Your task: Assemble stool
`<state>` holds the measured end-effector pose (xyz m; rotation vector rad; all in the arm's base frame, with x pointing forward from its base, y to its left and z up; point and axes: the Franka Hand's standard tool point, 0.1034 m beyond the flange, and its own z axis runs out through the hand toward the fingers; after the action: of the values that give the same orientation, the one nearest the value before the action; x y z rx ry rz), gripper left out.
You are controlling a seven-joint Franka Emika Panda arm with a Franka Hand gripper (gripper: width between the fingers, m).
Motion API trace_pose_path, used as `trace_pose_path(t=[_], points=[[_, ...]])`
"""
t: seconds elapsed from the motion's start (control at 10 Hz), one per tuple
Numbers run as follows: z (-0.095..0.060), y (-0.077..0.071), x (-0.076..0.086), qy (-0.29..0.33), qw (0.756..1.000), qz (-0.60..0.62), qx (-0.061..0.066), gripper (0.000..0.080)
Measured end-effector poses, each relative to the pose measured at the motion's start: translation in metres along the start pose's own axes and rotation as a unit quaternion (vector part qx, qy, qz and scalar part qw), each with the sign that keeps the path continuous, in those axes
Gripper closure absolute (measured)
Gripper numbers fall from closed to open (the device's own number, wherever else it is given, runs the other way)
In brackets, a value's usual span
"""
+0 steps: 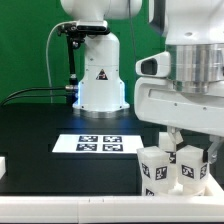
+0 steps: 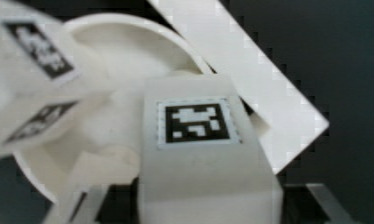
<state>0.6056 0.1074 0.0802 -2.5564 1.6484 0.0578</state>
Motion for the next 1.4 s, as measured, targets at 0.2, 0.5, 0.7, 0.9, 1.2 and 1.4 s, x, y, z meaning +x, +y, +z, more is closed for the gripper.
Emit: trace_pose_path(t=[0.2,0.5,0.7,0.9,1.2,1.4], points=[[0.000,0.002,0.001,-0.015,0.994,0.106,0.009,0.0463],[0.000,0.003,0.001,-0.015,0.982,0.187,0.007,0.0463],[0.000,0.005,0.004,-0.030,0.944,0.327,0.021,0.0463],[0.001,0.006,0.000,-0.040,0.882,0.467,0.049,0.0463],[0.002,0.006,0.001,-0.046,0.872,0.484,0.056,0.0388],[0.001,0.007,-0.008,-0.059,0.900,0.431,0.026,0.0173]])
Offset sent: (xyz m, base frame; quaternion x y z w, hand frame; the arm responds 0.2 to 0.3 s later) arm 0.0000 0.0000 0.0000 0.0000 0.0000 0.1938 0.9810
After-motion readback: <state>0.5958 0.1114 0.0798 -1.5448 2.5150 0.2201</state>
